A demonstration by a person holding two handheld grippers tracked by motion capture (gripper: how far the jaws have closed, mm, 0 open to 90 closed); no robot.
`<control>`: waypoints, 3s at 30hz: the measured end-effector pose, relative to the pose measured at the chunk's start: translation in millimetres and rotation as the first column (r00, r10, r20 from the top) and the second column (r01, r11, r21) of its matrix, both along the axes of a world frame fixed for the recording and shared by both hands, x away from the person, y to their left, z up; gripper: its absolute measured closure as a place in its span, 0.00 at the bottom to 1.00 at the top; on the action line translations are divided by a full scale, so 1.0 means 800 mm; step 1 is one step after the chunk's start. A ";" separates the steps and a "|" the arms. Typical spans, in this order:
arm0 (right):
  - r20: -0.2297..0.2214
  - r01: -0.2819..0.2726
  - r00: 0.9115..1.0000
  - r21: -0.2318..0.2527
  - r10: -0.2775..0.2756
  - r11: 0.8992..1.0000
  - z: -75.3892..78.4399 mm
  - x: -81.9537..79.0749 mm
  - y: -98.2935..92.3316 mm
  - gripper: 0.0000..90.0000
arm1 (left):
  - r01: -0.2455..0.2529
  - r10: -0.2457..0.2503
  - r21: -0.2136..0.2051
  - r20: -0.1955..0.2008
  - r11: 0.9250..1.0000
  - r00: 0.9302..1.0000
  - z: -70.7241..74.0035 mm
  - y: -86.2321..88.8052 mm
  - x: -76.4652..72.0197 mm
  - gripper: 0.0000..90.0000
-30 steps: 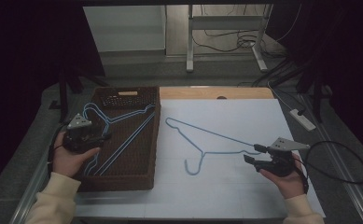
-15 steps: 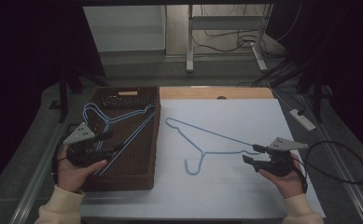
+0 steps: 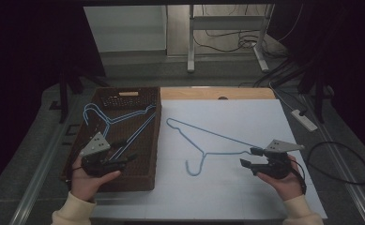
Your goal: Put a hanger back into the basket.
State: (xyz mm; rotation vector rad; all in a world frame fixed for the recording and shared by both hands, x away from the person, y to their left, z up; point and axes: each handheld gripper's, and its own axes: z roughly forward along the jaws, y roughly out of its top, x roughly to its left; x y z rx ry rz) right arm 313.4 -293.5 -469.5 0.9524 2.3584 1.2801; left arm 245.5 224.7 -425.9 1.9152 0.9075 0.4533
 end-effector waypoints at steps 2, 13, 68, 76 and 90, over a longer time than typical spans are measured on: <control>-0.007 -0.001 1.000 0.003 0.001 1.000 -0.001 -0.001 0.001 0.38 | 0.000 0.000 -0.002 0.000 1.000 1.000 -0.002 -0.001 -0.001 0.43; -0.017 0.011 1.000 -0.034 -0.012 0.999 -0.004 -0.004 0.011 0.35 | -0.001 0.001 -0.011 -0.007 1.000 1.000 -0.009 -0.002 -0.005 0.43; -0.333 -0.294 0.924 -0.300 0.189 0.907 -0.051 0.026 0.216 1.00 | 0.003 -0.003 0.001 0.000 1.000 1.000 -0.013 -0.010 -0.023 0.43; -0.351 -0.258 0.925 -0.301 0.145 0.918 -0.050 0.020 0.198 1.00 | 0.013 -0.012 0.007 -0.011 1.000 1.000 -0.016 -0.014 -0.022 0.43; -0.373 -0.185 0.926 -0.319 0.056 0.930 -0.044 -0.001 0.126 1.00 | 0.023 -0.023 0.007 -0.020 1.000 1.000 -0.018 -0.018 -0.021 0.43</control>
